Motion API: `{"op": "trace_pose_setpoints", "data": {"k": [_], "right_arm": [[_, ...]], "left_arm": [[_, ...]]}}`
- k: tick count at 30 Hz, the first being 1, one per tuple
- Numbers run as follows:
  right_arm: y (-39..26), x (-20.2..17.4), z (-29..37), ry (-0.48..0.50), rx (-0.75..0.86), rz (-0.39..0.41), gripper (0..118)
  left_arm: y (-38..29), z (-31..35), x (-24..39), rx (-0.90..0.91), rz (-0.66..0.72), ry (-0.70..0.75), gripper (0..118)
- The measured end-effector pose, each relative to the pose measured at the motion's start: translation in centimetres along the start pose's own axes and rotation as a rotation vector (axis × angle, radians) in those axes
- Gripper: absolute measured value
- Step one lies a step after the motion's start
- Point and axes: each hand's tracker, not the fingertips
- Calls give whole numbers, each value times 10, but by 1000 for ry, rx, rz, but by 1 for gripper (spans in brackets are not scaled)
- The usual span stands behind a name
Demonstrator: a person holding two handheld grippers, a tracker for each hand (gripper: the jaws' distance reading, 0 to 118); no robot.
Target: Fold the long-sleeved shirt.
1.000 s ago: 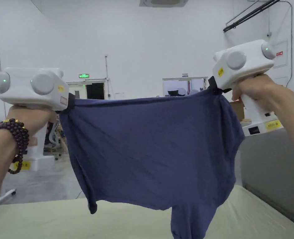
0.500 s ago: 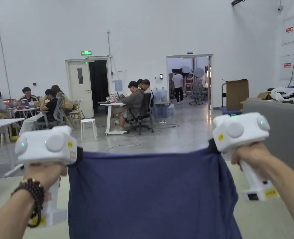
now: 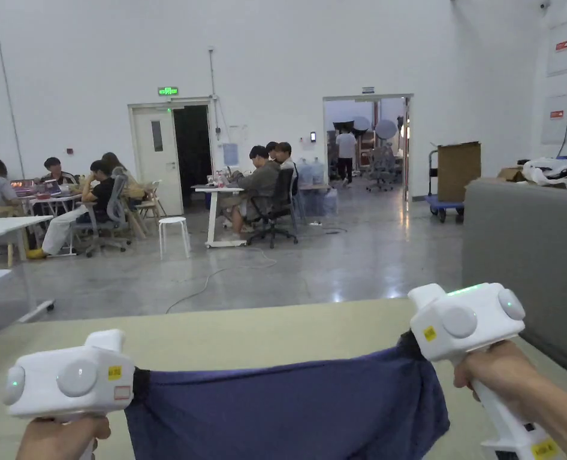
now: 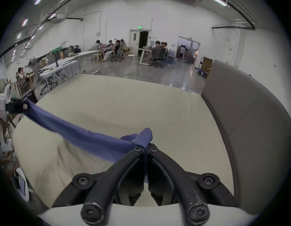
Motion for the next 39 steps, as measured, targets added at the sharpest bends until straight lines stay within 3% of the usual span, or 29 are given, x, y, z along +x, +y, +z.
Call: {"op": "trace_pose_setpoints", "data": {"k": [4,8,13,17,20,27,28,29,30,31,32,34,38,39], "right_arm": [[-61,-19,54,78,-38,60,0],[-151,-36,83,161,-149,65,0],[-269,-51,100,248,-336,46,0],[-346,-61,100,320,-538,105,0],[-376,-69,103,365,-617,120,0],[-369,-73,105,337,-603,136,1],[-366,-72,107,328,-579,133,7],[-363,-70,110,317,-565,119,33],[-358,-69,114,301,-564,126,68],[-355,-68,120,290,-560,127,99],[-349,-65,126,256,-532,148,111],[-330,-57,139,263,-438,154,110],[-291,-45,147,183,-337,76,109],[-284,-42,145,176,-299,54,106]], "left_arm": [[-52,52,-1,-74,28,-50,4],[-128,86,-1,-186,-35,-63,4],[-228,110,-12,-341,-38,-91,4],[-299,121,-13,-500,-29,-121,4],[-337,116,-15,-589,-79,-112,4],[-346,116,-16,-582,-42,-124,4],[-344,121,-15,-572,-42,-128,11],[-341,124,-15,-556,-40,-134,47],[-337,127,-16,-549,-43,-139,90],[-333,129,-17,-544,-46,-141,118],[-329,135,-17,-529,-46,-141,113],[-298,148,-21,-451,-41,-158,113],[-261,166,3,-324,-60,-128,112],[-250,166,8,-292,-68,-121,106]]}}
